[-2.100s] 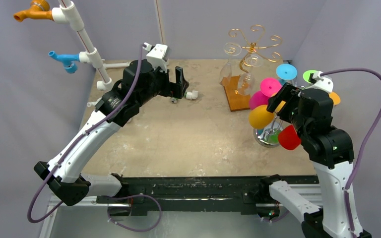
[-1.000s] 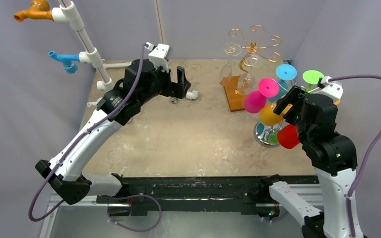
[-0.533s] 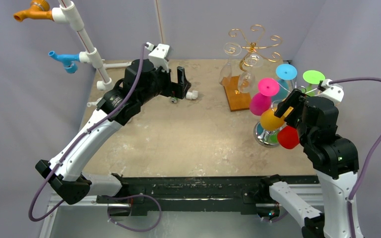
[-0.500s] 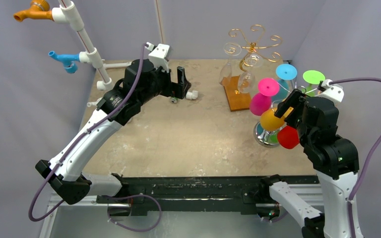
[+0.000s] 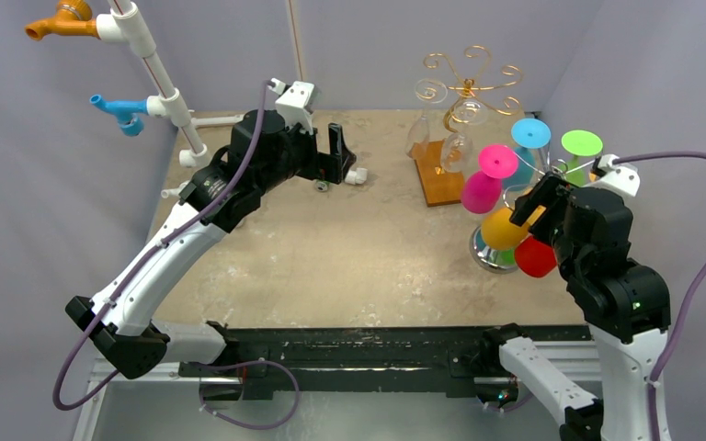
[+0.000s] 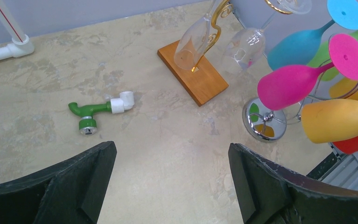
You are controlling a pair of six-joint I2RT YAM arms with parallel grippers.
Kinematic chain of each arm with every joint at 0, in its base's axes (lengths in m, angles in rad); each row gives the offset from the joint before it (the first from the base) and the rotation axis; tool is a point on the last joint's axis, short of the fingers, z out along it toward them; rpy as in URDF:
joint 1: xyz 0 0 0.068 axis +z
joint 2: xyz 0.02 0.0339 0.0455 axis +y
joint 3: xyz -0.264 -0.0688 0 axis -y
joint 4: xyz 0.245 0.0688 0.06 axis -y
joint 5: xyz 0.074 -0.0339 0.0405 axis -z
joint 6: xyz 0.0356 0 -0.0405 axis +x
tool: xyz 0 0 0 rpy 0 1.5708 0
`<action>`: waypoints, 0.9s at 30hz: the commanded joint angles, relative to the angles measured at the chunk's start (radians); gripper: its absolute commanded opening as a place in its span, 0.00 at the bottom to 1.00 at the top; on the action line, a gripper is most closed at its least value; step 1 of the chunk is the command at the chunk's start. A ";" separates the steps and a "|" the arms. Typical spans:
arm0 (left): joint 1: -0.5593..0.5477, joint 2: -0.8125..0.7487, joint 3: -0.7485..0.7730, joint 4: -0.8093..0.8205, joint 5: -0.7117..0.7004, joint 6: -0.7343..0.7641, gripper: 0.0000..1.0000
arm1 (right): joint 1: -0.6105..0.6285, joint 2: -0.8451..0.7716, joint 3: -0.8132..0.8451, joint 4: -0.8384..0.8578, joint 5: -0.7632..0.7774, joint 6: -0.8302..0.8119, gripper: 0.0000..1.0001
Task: Take the wine glass off the wine glass rack
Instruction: Pick up the wine glass from the wine rack.
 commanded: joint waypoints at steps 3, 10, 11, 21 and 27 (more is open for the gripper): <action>-0.002 -0.006 0.005 0.050 0.025 -0.021 1.00 | -0.002 -0.021 -0.003 0.010 -0.022 -0.017 0.61; -0.002 -0.017 -0.022 0.060 0.041 -0.043 1.00 | -0.002 -0.029 0.007 0.005 -0.081 -0.030 0.60; -0.003 -0.020 -0.026 0.061 0.040 -0.048 1.00 | -0.003 -0.028 0.012 0.001 -0.093 -0.031 0.60; -0.002 -0.072 -0.139 0.125 0.117 -0.131 0.99 | -0.001 -0.017 0.054 -0.001 -0.293 -0.047 0.59; 0.014 -0.112 -0.281 0.291 0.328 -0.274 0.99 | -0.003 0.014 0.094 0.054 -0.484 -0.028 0.56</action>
